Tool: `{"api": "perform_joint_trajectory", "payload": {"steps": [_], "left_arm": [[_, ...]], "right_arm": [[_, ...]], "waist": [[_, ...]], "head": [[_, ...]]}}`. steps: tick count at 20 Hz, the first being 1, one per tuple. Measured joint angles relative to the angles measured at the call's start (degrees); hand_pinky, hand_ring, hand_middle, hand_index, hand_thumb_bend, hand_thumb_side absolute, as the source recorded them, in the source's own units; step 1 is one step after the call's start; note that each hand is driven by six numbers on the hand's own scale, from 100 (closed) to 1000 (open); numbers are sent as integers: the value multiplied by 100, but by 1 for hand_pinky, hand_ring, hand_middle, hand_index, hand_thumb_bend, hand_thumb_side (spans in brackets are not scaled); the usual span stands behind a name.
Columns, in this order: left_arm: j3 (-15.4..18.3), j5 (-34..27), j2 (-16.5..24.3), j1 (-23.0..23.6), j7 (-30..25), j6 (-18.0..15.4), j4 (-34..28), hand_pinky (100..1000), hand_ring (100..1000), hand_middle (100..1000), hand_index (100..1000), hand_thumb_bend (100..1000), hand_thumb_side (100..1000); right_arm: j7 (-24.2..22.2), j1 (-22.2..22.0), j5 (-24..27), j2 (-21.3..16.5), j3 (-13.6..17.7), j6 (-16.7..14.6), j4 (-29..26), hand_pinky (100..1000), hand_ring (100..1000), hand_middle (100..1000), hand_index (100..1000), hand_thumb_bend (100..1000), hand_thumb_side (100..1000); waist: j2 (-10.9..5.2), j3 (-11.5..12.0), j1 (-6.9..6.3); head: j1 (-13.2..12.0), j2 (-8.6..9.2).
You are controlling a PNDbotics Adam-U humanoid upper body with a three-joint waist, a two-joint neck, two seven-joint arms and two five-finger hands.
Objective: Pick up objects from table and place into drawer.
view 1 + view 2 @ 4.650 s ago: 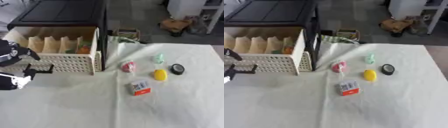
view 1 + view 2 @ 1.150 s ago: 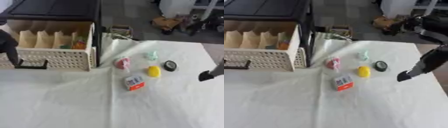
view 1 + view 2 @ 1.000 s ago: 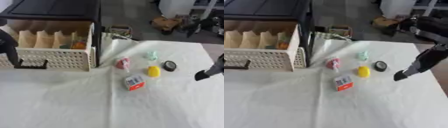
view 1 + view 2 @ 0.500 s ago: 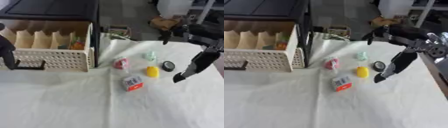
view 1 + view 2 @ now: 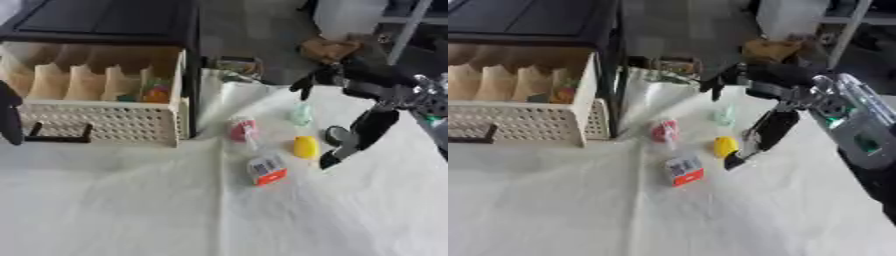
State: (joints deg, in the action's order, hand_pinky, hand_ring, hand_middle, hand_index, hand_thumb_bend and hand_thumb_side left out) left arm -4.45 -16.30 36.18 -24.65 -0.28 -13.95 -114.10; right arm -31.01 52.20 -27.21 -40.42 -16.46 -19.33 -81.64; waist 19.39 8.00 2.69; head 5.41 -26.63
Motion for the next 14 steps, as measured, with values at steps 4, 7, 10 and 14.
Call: {"api": "perform_joint_trajectory", "payload": {"steps": [4, 7, 10, 14], "left_arm": [[0, -24, -25, -11, -5, 5, 0, 280, 331, 499, 817, 100, 609], [-1, -30, -49, -22, -24, 26, 0, 280, 331, 498, 816, 100, 613], [-1, -32, -72, -59, -34, 41, 0, 280, 331, 499, 815, 100, 614], [-1, -33, -97, -64, -40, 60, 1, 280, 331, 499, 815, 100, 612]], "right_arm": [[-105, 104, -170, 177, -90, -119, 334, 872, 826, 692, 877, 734, 169], [-135, 173, -297, 297, -124, -168, 528, 870, 825, 694, 871, 657, 238], [-106, 213, -419, 429, -166, -203, 707, 867, 825, 701, 871, 653, 235], [-94, 224, -571, 574, -216, -283, 955, 867, 827, 708, 871, 655, 226]], "waist": [[24, 26, 30], [53, 59, 36], [69, 94, 60], [87, 133, 65]], "head": [[37, 7], [78, 9], [112, 10], [129, 11]]}}
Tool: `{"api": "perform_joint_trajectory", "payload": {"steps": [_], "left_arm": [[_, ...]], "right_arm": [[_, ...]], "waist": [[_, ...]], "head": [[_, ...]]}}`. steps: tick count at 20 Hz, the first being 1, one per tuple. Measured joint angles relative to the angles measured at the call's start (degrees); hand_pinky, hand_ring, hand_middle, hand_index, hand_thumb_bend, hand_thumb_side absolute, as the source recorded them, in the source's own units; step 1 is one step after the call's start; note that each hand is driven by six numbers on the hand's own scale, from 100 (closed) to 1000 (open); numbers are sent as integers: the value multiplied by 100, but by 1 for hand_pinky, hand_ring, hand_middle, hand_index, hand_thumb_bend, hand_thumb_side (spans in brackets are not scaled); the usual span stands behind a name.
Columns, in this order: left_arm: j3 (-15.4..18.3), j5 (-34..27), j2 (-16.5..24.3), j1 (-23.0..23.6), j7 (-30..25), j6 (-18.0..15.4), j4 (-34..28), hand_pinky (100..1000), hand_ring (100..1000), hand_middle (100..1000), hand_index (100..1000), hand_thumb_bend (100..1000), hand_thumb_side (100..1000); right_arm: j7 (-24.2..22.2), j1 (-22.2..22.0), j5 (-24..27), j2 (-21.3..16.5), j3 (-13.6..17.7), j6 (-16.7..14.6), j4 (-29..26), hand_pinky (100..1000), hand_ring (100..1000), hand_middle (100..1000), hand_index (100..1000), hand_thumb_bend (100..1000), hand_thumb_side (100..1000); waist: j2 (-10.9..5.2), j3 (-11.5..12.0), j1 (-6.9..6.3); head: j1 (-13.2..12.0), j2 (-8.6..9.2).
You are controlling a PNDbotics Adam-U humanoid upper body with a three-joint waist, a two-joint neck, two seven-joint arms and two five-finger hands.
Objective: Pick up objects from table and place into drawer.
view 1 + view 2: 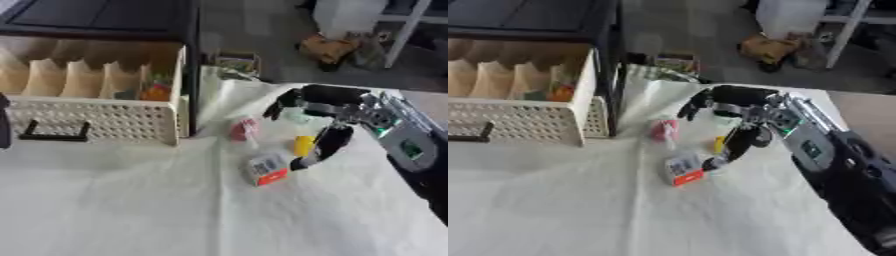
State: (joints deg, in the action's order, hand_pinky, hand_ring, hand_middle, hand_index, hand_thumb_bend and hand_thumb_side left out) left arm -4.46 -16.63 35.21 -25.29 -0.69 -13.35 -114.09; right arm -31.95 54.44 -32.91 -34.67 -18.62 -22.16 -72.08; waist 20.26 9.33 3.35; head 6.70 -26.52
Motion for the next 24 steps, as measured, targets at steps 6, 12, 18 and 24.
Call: {"api": "perform_joint_trajectory", "payload": {"steps": [6, 12, 18, 24], "left_arm": [[0, 0, -3, -11, -2, 7, 0, 280, 331, 498, 811, 100, 615], [-1, -4, -53, -44, -22, 74, 0, 280, 331, 498, 810, 100, 614], [-1, -20, -102, -50, -46, 102, 0, 281, 331, 499, 808, 100, 616], [-1, -45, -106, -50, -64, 120, 0, 282, 332, 499, 808, 100, 619]], "right_arm": [[9, 1, -81, 38, -13, -99, 165, 861, 823, 690, 862, 654, 220], [-76, 5, -75, 161, -16, -170, 379, 858, 821, 672, 842, 651, 211], [-50, 5, -91, 245, -16, -181, 544, 853, 817, 658, 832, 649, 205], [-27, 2, -214, 288, -73, -212, 623, 854, 819, 673, 831, 644, 197]], "waist": [[12, 31, 12], [32, 130, 67], [48, 227, 102], [49, 227, 103]], "head": [[1, 0], [-1, -8], [2, -12], [20, -12]]}}
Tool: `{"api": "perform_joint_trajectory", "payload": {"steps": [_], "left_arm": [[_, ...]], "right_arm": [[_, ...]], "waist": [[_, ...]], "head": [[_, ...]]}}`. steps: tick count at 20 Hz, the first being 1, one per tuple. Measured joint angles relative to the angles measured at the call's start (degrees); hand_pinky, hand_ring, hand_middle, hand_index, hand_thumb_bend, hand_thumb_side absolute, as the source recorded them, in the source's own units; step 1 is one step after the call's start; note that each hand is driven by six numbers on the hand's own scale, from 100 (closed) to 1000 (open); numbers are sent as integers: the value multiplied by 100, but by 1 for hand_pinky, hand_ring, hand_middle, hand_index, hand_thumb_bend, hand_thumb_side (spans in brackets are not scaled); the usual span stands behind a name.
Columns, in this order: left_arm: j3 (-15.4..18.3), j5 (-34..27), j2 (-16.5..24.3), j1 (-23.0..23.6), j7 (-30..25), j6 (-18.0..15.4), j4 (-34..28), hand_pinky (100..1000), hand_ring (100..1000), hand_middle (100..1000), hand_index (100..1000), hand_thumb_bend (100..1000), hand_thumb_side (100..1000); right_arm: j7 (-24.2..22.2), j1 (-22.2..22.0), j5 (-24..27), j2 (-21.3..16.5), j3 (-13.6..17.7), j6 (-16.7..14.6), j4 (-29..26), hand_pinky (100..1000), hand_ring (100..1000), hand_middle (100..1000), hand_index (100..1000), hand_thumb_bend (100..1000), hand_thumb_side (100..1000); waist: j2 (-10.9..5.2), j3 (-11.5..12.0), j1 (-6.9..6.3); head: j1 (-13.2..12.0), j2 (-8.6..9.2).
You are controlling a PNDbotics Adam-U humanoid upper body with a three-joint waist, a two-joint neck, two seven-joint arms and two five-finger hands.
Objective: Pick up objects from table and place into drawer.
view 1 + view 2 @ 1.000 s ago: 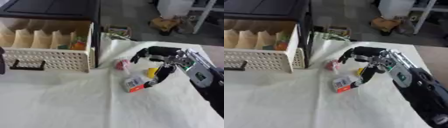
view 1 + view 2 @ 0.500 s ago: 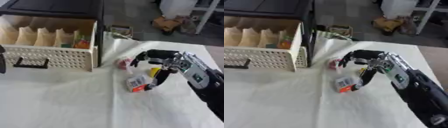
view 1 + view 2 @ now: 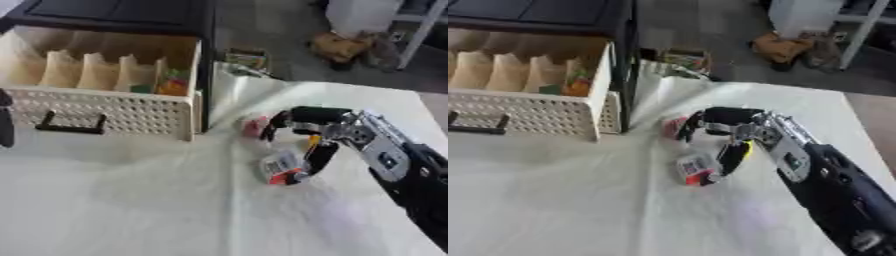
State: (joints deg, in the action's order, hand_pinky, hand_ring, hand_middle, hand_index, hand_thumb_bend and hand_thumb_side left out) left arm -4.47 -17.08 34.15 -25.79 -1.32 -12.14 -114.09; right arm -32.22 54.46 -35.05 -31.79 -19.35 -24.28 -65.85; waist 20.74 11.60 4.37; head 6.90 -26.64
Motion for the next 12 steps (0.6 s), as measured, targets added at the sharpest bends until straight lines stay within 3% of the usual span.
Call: {"api": "perform_joint_trajectory", "payload": {"steps": [12], "left_arm": [[0, -7, -53, 15, -12, 56, 0, 285, 333, 501, 807, 100, 614]], "right_arm": [[-35, 1, -162, 75, -23, -44, 62, 855, 824, 685, 826, 630, 191]], "waist": [[12, -18, 0]], "head": [[52, 0]]}}
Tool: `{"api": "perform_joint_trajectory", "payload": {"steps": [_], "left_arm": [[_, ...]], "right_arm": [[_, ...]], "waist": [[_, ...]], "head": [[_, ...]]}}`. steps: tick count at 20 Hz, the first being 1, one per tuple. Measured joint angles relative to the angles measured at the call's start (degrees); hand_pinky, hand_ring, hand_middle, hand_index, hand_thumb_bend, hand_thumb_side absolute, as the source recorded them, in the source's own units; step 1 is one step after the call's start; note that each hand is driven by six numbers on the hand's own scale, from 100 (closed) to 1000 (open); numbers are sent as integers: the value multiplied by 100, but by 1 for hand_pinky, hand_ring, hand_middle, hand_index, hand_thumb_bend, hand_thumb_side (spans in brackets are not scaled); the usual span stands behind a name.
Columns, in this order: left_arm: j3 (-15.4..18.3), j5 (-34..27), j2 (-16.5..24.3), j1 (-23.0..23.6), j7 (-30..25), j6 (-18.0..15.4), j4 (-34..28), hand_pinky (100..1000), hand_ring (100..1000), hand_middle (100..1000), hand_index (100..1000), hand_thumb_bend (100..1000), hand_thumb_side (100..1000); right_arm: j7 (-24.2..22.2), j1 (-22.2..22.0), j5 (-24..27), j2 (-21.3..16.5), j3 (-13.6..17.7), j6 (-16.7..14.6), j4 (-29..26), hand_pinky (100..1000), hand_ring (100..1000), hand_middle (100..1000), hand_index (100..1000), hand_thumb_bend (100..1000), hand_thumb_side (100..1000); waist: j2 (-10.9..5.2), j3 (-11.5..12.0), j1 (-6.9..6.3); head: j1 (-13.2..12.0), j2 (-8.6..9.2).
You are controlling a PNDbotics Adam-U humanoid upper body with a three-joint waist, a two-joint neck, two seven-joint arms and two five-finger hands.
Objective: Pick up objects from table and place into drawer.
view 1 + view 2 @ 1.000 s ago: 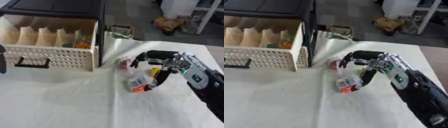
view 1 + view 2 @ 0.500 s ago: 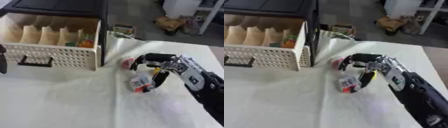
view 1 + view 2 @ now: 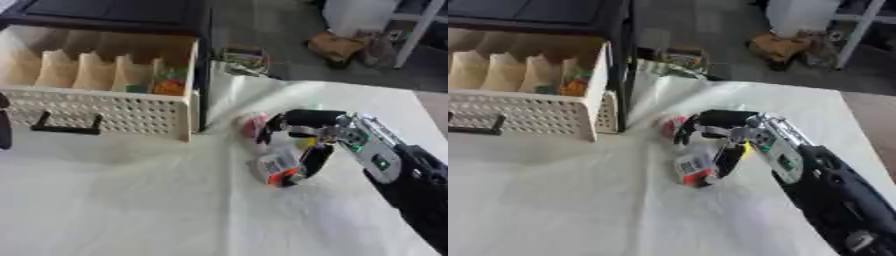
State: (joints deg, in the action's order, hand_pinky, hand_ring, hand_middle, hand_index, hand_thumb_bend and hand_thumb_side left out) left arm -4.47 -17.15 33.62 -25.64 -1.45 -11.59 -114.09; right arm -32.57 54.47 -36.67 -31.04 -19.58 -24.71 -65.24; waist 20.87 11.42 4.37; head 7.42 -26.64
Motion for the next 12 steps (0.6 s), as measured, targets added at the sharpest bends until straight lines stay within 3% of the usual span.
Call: {"api": "perform_joint_trajectory", "payload": {"steps": [7, 12], "left_arm": [[0, 0, -41, 0, -8, 12, 0, 286, 334, 501, 807, 100, 616], [0, -2, -43, -10, -23, 31, 0, 286, 334, 501, 806, 100, 623]], "right_arm": [[-316, 104, 33, 0, -23, -101, 73, 858, 827, 675, 823, 628, 185], [-453, 153, 103, -3, -24, -119, 139, 859, 828, 679, 815, 623, 186]], "waist": [[0, 60, 8], [5, 95, 42]], "head": [[-65, -152], [-128, -157]]}}
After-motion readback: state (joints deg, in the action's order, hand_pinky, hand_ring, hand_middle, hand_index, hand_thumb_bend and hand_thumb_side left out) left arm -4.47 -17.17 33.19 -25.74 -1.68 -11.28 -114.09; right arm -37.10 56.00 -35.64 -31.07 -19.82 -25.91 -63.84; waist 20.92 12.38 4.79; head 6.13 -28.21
